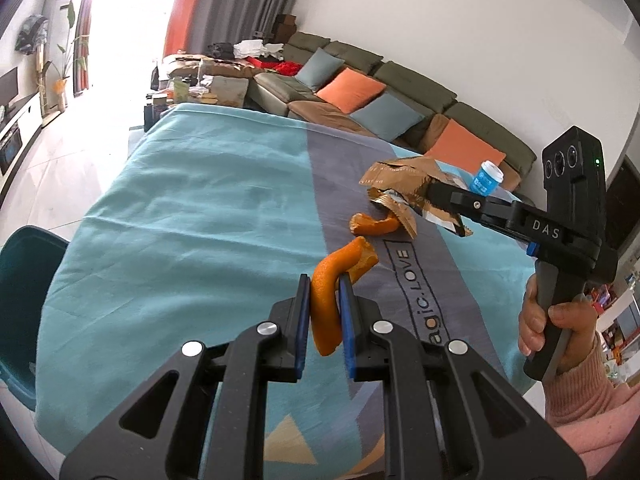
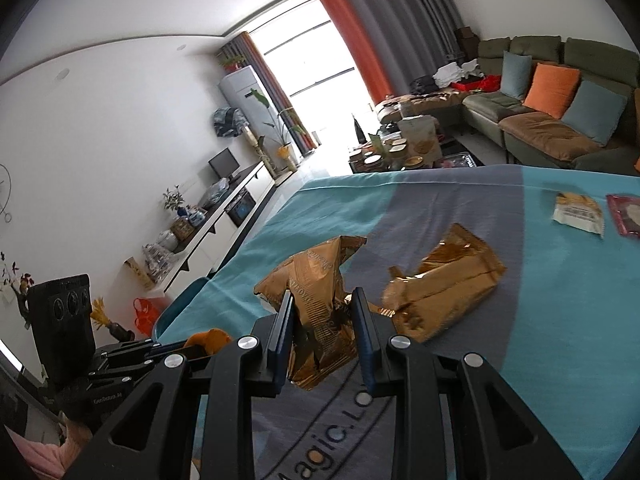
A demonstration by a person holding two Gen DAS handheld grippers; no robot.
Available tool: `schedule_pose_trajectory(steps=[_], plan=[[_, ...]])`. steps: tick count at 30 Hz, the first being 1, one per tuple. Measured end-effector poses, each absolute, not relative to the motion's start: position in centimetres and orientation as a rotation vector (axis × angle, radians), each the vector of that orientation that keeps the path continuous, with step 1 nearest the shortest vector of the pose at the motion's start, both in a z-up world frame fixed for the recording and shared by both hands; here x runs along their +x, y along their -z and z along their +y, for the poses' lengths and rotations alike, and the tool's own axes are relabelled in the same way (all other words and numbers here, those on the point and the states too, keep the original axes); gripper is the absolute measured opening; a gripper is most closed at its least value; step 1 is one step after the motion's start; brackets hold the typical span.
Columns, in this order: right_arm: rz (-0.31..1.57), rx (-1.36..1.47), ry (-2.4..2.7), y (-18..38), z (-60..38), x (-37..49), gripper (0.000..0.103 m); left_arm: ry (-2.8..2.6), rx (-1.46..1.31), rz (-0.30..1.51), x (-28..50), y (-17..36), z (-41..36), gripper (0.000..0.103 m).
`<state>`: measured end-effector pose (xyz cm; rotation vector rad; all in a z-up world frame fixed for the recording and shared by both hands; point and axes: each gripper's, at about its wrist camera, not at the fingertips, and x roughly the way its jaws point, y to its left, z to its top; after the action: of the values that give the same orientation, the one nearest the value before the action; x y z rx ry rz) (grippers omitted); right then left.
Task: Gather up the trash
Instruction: 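Lift the orange peel and gold foil bag and turn toward the teal bin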
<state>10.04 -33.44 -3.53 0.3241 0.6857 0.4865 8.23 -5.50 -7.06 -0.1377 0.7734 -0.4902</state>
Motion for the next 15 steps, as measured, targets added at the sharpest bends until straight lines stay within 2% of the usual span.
schedule_pose_trajectory(steps=[15], plan=[[0.703, 0.3, -0.577, 3.7, -30.1, 11.2, 0.026, 0.401, -0.173, 0.744, 6.9, 5.9, -1.5, 0.014]])
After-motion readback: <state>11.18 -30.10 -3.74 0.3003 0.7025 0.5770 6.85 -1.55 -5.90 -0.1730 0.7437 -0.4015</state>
